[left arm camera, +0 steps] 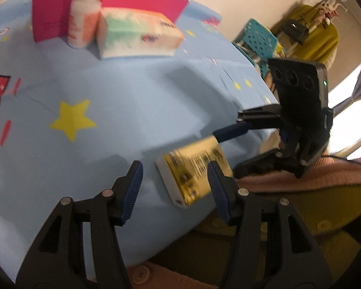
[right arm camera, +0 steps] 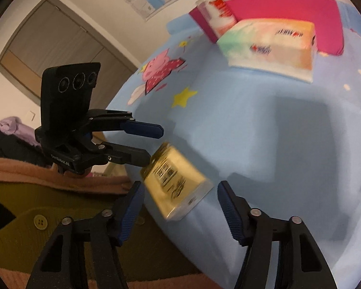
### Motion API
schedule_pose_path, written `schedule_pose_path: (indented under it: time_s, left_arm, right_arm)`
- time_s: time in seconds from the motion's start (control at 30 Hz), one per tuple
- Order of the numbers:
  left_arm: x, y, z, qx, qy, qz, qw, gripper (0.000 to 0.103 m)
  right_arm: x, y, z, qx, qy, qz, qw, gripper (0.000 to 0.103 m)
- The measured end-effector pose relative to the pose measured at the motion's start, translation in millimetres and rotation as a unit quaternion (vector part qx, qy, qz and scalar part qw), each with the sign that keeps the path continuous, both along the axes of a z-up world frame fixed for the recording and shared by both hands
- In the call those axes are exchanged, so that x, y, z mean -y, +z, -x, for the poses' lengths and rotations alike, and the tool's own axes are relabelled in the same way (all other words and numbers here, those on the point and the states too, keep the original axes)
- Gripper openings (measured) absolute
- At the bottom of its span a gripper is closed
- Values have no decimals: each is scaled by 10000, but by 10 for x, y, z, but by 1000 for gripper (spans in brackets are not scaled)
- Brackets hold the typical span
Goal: Organize soft objects
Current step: 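Close the left gripper on the yellow tissue pack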
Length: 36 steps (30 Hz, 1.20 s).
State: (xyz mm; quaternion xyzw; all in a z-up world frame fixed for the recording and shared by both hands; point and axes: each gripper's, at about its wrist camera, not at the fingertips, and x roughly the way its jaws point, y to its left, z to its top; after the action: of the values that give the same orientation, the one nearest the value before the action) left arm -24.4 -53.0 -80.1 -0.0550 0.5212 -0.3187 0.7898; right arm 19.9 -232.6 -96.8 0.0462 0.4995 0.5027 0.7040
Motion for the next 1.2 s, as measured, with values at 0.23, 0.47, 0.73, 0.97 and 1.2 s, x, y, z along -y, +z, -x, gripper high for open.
schedule_pose_path:
  time_s: [0.23,0.47,0.73,0.97,1.2]
  left_arm:
    - [123,-86,52,-184,-237,-31,9995,50]
    - [136,-15,-102,16,-43,5,10000,47]
    - [94,40,-486,295,335,22,9990,47]
    - [131,-14,-786,327,597,-70,9977,42]
    - [91,-58,-811,249,705,-52,9972,40]
  right_arm:
    - [-134,-91,8,-13,-27,12,10000,49]
    - [-85,-28,-49,219,-322,-65,9992,48]
    - [-62,52,-365,453,-895,-192,9948,48]
    - [35,35,-632,441,-1325,-286,9898,48]
    - [108,-30,-701,351,-1552,-253,9869,49]
